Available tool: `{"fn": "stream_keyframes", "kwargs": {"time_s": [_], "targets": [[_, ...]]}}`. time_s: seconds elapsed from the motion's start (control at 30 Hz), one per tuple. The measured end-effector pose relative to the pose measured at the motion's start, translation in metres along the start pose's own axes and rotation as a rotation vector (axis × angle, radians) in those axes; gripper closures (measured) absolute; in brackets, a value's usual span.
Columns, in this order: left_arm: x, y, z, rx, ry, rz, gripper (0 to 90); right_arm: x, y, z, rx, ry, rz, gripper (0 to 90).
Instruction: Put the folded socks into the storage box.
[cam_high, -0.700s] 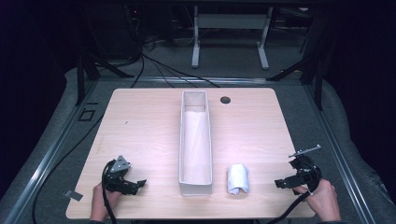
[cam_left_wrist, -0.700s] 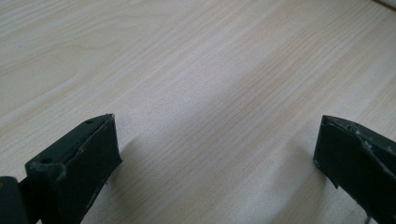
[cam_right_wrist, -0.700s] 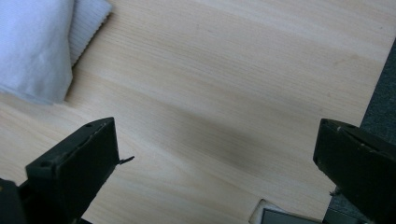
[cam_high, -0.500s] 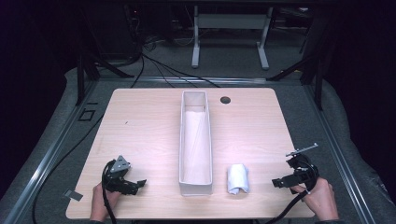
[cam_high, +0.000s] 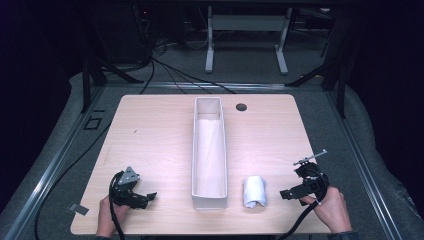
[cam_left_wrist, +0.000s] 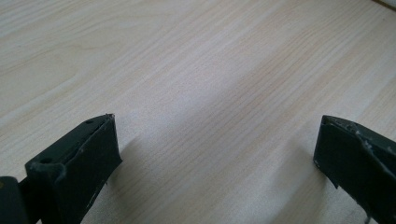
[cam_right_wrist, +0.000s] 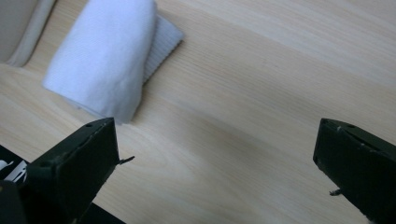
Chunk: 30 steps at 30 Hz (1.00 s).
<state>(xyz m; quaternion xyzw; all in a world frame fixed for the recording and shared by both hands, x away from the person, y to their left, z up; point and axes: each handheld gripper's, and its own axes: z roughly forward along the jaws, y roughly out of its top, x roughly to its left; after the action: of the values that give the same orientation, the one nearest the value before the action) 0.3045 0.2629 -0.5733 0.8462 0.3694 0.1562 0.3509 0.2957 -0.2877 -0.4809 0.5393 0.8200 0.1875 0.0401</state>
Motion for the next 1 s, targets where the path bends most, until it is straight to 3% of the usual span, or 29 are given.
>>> {"fn": "stream_keyframes", "kwargs": {"time_s": [0.23, 0.27, 0.3, 0.43, 0.6, 0.67, 0.77, 0.8, 0.87, 0.9, 0.93, 1.0], "targets": [[0.000, 0.000, 0.000, 0.000, 0.000, 0.000, 0.0, 0.018, 0.012, 0.008, 0.009, 0.049, -0.031, 0.0], [0.000, 0.000, 0.000, 0.000, 0.000, 0.000, 0.0, 0.021, 0.015, 0.010, 0.012, 0.028, -0.038, 0.0], [0.000, 0.000, 0.000, 0.000, 0.000, 0.000, 0.0, 0.023, 0.017, 0.012, 0.012, 0.063, -0.043, 0.0], [0.000, 0.000, 0.000, 0.000, 0.000, 0.000, 0.0, 0.032, 0.022, 0.016, 0.022, 0.046, -0.051, 0.0], [0.000, 0.000, 0.000, 0.000, 0.000, 0.000, 0.0, 0.049, 0.032, 0.029, 0.026, 0.078, -0.073, 0.0], [0.000, 0.000, 0.000, 0.000, 0.000, 0.000, 0.0, 0.055, 0.035, 0.033, 0.038, 0.061, -0.076, 0.0], [0.000, 0.000, 0.000, 0.000, 0.000, 0.000, 0.0, 0.061, 0.039, 0.039, 0.042, 0.080, -0.082, 0.0], [0.000, 0.000, 0.000, 0.000, 0.000, 0.000, 0.0, 0.063, 0.040, 0.041, 0.043, 0.063, -0.087, 0.3], [0.000, 0.000, 0.000, 0.000, 0.000, 0.000, 0.0, 0.068, 0.043, 0.043, 0.043, 0.064, -0.091, 2.5], [0.000, 0.000, 0.000, 0.000, -0.001, 0.000, 0.0, 0.072, 0.043, 0.043, 0.047, 0.036, -0.096, 3.6], [0.000, 0.000, 0.000, 0.000, 0.000, 0.001, 0.0, 0.073, 0.044, 0.044, 0.043, 0.062, -0.100, 4.6], [0.000, 0.000, 0.000, 0.000, 0.000, 0.001, 0.0, 0.077, 0.044, 0.044, 0.051, 0.047, -0.107, 8.9]]}}
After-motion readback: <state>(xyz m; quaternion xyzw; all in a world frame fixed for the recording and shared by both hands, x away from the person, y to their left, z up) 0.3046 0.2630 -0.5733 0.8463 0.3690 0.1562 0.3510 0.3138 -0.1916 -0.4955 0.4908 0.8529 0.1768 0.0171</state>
